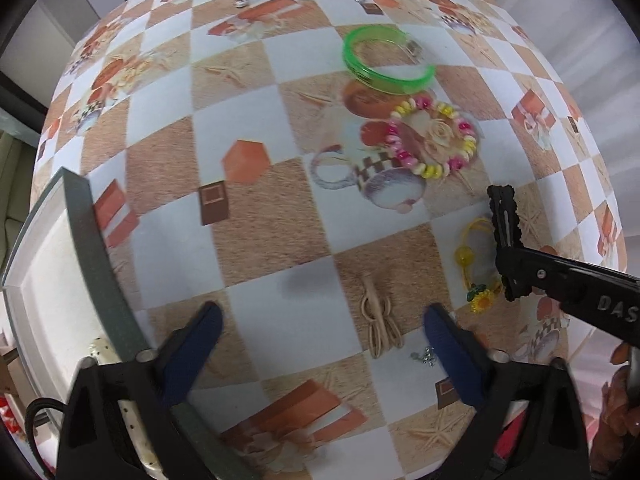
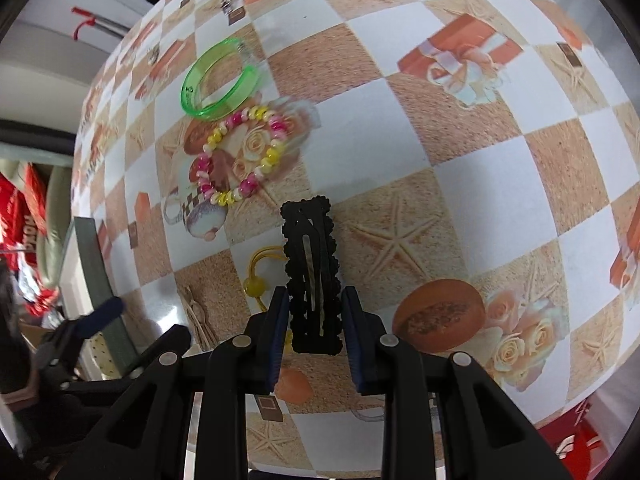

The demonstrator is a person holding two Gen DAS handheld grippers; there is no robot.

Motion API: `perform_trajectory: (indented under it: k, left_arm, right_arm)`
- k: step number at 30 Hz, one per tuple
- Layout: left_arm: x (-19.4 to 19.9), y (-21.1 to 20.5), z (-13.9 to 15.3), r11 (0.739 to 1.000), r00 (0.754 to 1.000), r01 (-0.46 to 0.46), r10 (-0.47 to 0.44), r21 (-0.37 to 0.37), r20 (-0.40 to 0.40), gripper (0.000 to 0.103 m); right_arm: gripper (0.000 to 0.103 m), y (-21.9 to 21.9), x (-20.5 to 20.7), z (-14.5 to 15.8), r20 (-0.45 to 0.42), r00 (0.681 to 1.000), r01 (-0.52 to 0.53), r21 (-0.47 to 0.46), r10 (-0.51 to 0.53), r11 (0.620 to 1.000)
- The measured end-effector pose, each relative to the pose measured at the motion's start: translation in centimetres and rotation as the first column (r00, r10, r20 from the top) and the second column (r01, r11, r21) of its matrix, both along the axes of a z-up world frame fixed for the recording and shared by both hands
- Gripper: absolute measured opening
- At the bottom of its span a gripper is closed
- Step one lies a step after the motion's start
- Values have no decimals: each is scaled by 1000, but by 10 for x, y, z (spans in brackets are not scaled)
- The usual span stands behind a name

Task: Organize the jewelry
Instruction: 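Lift the black snap clip with the right tool while the left tool grasps the small hair clip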

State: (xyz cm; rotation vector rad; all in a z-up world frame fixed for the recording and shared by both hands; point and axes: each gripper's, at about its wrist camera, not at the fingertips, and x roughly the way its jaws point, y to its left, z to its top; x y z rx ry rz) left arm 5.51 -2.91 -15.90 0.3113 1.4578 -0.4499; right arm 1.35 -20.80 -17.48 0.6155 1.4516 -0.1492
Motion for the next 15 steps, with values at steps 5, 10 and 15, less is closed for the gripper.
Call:
perform_trajectory:
  k: [5, 10, 15]
  left_arm:
    - [-3, -11, -13, 1000, 999, 7, -7, 8, -32, 77]
    - [-8, -24, -16, 999, 1000, 29, -29, 41, -1, 74]
    - [-20, -43, -8, 997, 997, 73, -74, 26, 27, 32]
  right_arm:
    - [29, -7, -2, 2, -2, 1000, 11, 8, -11, 1000]
    - [29, -17, -14, 6, -4, 1000, 14, 10, -14, 1000]
    - [29, -18, -17, 8, -4, 1000, 12, 9, -12, 1000]
